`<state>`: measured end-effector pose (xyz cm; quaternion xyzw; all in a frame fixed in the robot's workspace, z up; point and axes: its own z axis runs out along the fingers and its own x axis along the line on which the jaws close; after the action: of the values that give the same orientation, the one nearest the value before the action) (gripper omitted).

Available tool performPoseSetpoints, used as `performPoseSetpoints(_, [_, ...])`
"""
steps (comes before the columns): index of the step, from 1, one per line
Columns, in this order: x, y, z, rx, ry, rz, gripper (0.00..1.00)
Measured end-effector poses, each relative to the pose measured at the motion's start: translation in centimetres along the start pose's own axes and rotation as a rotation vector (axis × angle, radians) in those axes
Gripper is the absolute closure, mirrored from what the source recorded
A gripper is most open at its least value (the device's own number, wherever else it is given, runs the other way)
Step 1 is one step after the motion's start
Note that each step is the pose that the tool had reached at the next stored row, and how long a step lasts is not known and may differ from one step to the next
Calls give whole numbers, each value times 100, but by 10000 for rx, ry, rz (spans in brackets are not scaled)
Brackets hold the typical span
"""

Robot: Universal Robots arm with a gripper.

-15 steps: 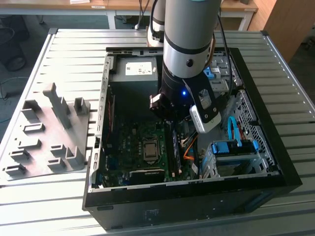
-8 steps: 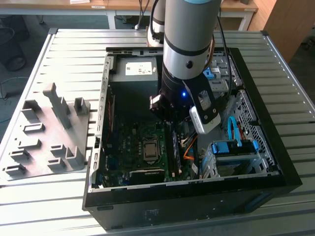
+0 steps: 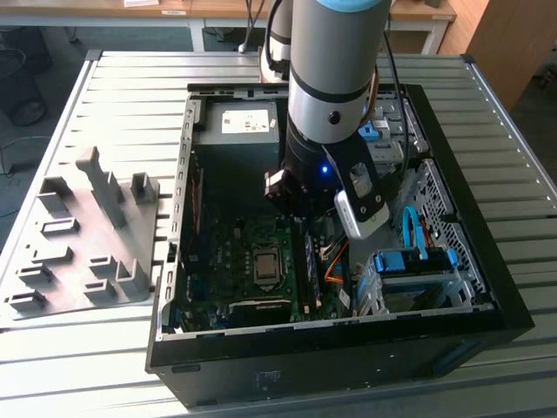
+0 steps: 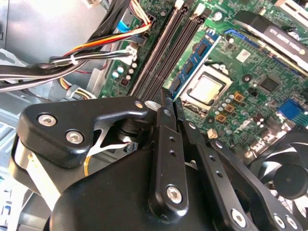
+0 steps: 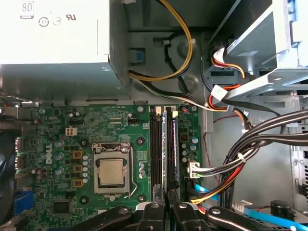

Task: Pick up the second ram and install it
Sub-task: 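Insert the second ram into the second slot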

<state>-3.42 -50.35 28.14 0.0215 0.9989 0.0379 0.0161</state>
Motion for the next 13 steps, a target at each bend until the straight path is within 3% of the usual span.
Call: performPoseSetpoints(13, [1,-4,49,1,0,0,86])
